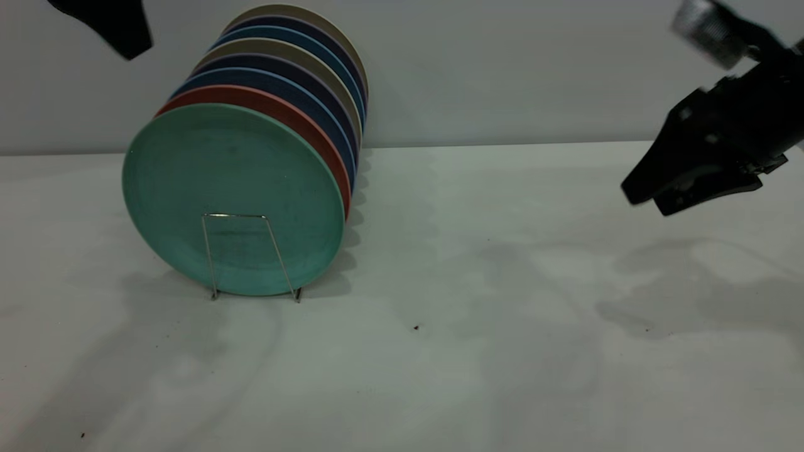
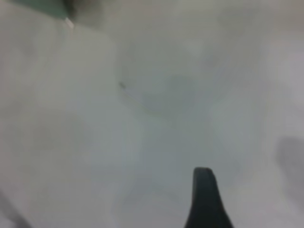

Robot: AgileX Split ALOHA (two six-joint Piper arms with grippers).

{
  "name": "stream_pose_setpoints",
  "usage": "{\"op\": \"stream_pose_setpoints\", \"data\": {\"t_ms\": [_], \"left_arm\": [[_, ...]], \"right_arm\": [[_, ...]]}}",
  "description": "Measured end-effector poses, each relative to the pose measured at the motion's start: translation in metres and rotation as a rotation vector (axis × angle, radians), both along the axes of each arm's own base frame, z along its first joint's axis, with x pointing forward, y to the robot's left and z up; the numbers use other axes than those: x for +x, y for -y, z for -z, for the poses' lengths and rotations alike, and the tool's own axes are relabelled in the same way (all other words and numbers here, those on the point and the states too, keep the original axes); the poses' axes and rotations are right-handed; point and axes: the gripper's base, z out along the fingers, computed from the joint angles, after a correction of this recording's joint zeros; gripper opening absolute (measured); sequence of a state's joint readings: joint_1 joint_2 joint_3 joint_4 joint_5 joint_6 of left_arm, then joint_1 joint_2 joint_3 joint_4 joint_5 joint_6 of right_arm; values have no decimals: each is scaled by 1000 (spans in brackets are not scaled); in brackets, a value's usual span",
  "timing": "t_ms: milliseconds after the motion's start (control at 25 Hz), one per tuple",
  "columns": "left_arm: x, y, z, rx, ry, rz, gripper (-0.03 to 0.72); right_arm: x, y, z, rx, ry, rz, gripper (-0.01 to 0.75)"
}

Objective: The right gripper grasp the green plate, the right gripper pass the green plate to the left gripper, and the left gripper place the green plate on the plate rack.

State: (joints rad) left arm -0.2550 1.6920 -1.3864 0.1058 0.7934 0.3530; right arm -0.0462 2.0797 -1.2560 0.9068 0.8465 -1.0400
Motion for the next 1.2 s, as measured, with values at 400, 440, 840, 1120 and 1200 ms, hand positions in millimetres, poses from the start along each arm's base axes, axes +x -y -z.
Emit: {"op": "stream_pose_setpoints", "data": {"t_ms": [400, 440, 840, 1120, 1200], "left_arm": [[-22, -35, -9, -67, -154, -492, 585], [-26, -36, -14, -79, -146, -495, 585], [-122, -53, -41, -143, -56, -536, 585], [-201, -68, -38, -185, 39, -530, 585], [-223, -71, -32, -197, 64, -528, 585]], "right_arm": [[-43, -38, -79, -594, -48, 76, 519], [-51, -39, -89, -658, -62, 95, 516], [-136, -54, -197, -664, 86, 128, 509], [-207, -56, -217, -518, 153, 47, 509], [-225, -51, -216, -488, 158, 35, 509]]}}
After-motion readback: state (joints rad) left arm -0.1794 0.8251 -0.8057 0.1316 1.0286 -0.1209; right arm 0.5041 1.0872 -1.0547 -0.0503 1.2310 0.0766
